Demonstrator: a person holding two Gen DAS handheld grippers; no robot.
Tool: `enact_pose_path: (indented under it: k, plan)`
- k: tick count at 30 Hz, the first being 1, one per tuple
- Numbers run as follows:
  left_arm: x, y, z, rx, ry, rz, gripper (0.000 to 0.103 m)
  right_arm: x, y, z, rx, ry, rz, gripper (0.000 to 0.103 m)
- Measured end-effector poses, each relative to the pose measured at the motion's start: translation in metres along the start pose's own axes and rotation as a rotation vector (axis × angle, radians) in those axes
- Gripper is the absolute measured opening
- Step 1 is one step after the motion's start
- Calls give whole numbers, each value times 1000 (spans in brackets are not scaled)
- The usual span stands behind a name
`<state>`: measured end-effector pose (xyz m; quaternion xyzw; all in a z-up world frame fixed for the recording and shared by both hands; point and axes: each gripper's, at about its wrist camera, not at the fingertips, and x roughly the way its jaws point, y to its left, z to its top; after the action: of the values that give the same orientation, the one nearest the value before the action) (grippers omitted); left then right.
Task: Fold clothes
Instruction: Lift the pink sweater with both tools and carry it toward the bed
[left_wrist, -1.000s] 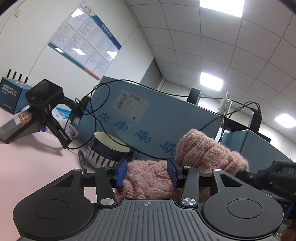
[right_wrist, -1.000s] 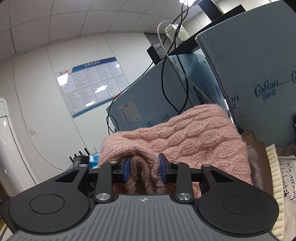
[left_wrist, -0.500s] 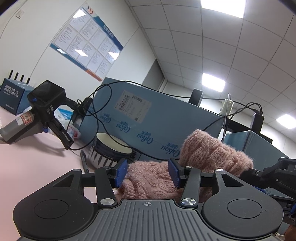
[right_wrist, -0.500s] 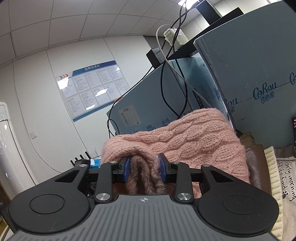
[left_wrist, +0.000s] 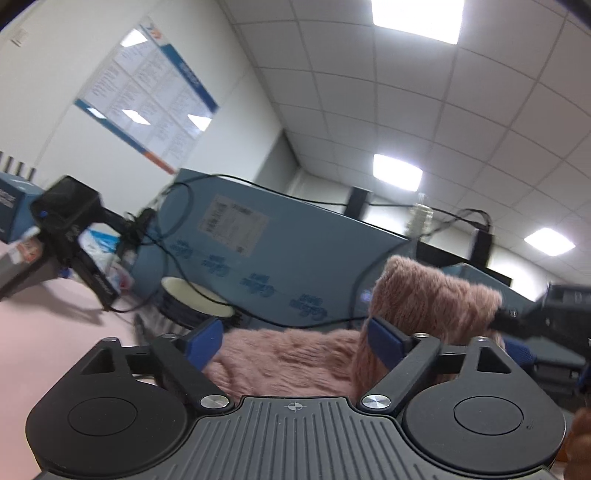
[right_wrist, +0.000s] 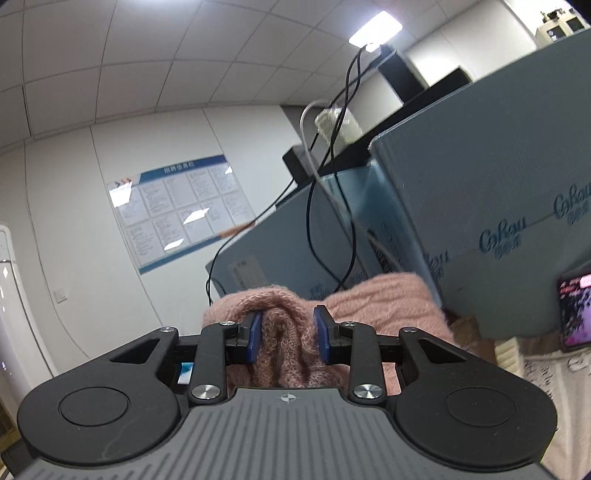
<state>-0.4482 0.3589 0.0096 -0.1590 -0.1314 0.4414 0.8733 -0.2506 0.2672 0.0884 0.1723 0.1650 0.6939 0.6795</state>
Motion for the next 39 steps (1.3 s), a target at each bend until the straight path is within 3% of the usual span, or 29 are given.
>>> enact_pose_path:
  k: [3, 5, 8, 10, 12, 14, 16, 18, 19, 20, 25, 30, 39]
  plan:
    - [1, -5, -2, 16, 23, -45, 100, -8, -5, 6, 15, -19, -21, 27]
    - [5, -8, -4, 40, 40, 46, 100, -14, -9, 7, 41, -16, -35, 27]
    - [7, 4, 0, -15, 27, 226, 100, -23, -11, 5, 74, -2, -53, 27]
    - [15, 20, 1, -102, 91, 263, 100, -27, -10, -1, 76, 16, -57, 26]
    - [24, 32, -1, -186, 165, 225, 99, -31, -8, -8, 70, 39, -65, 25]
    - [26, 30, -2, -184, 175, 170, 97, -35, -7, -15, 58, 58, -71, 24]
    - [26, 20, -3, -130, 165, 118, 81, -39, -6, -18, 48, 63, -71, 23]
    - [25, 9, -6, -57, 168, 94, 34, -44, -5, -19, 41, 54, -67, 22]
    - [23, 4, -6, -31, 156, 93, 23, -47, -4, -18, 39, 49, -65, 22]
    - [20, 1, -6, -12, 128, 89, 20, -49, -3, -17, 42, 44, -63, 22]
    - [-5, -25, 0, 86, -16, 7, 18, -65, 10, -8, 60, 19, -22, 20]
    - [-43, -69, 11, 116, -91, -157, 16, -95, 23, 6, 99, -30, 44, 19]
    - [-80, -162, 3, 163, -106, -408, 16, -183, -4, 37, 190, -148, 22, 19]
